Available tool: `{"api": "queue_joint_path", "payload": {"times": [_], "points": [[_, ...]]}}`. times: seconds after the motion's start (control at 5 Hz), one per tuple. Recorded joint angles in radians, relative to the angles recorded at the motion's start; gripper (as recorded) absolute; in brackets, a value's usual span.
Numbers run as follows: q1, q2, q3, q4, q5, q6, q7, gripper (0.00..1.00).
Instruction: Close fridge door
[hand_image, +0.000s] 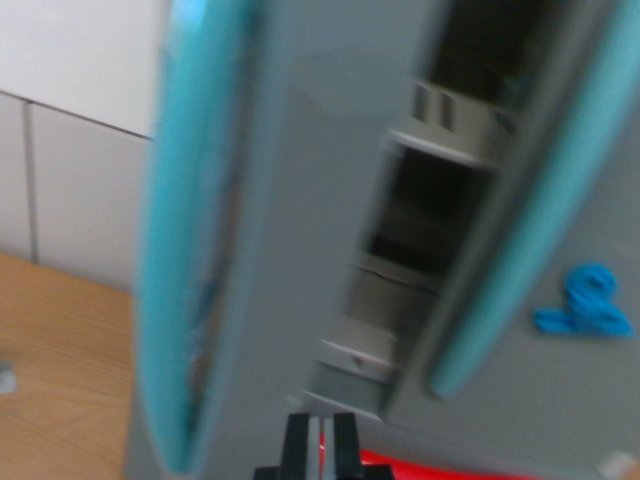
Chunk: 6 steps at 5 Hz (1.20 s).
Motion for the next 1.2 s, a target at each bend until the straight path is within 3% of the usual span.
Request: {"api": "queue_joint_path", "payload": {"times": [0.2, 0.4, 0.6, 0.8, 1.0, 1.2], "points": [[0.0000, 0.036, 0.048, 0.035, 0.0000, 0.000, 0.000, 1.00], [0.0000, 0.036, 0.048, 0.035, 0.0000, 0.000, 0.000, 1.00], [0.0000, 0.111, 0.084, 0.090, 0.0000, 0.000, 0.000, 1.00], [0.0000, 0.111, 0.084, 0.090, 0.0000, 0.000, 0.000, 1.00], [0.0000, 0.206, 0.109, 0.157, 0.0000, -0.002, 0.000, 1.00], [0.0000, 0.206, 0.109, 0.157, 0.0000, -0.002, 0.000, 1.00]]}}
